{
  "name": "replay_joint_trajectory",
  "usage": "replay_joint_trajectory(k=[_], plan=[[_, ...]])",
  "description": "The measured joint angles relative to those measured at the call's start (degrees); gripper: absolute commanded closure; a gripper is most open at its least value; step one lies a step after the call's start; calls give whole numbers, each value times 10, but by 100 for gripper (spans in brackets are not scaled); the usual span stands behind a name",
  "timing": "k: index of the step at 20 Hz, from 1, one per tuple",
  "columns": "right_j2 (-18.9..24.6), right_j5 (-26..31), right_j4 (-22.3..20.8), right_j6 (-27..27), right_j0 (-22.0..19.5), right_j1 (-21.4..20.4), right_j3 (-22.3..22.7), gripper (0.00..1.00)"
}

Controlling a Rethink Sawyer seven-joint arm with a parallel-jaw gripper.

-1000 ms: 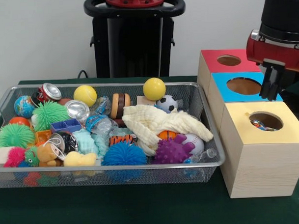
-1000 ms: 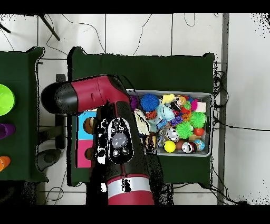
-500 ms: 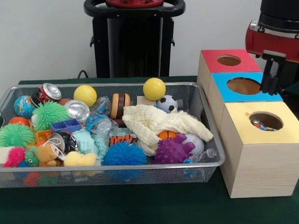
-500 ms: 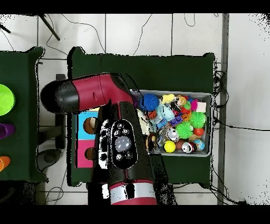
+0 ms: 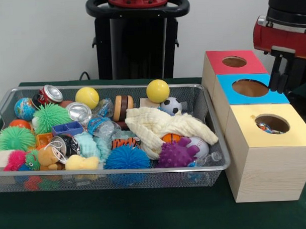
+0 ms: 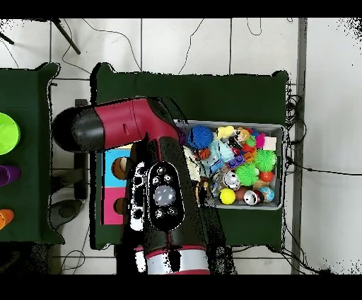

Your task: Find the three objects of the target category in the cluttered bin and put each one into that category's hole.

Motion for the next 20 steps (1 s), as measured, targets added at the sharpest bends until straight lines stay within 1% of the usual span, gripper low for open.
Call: replay_joint_trajectory(k=[8,20], plan=[[0,0,0,0,5,-16,0,100],[0,2,0,0,22,-33,0,100]])
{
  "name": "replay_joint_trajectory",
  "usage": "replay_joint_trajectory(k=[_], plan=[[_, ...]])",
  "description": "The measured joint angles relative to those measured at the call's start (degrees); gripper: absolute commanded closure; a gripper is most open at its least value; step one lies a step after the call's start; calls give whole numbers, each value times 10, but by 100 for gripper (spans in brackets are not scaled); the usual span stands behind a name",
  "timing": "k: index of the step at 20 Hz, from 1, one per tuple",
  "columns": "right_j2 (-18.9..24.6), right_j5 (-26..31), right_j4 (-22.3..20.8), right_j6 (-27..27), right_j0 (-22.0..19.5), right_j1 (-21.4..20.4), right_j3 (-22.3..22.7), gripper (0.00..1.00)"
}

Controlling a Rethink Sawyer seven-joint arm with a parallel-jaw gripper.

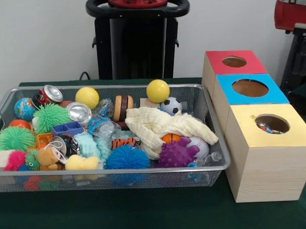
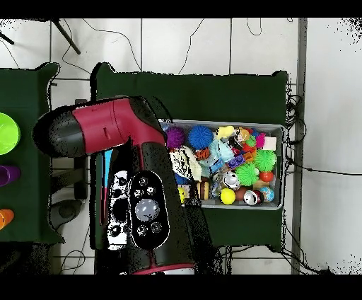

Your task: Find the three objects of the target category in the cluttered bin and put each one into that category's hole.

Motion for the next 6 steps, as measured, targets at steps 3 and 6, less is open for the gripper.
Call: replay_joint_trajectory(k=[3,6], plan=[[0,0,0,0,1,-3,0,100],[0,0,0,0,0,-7,0,100]])
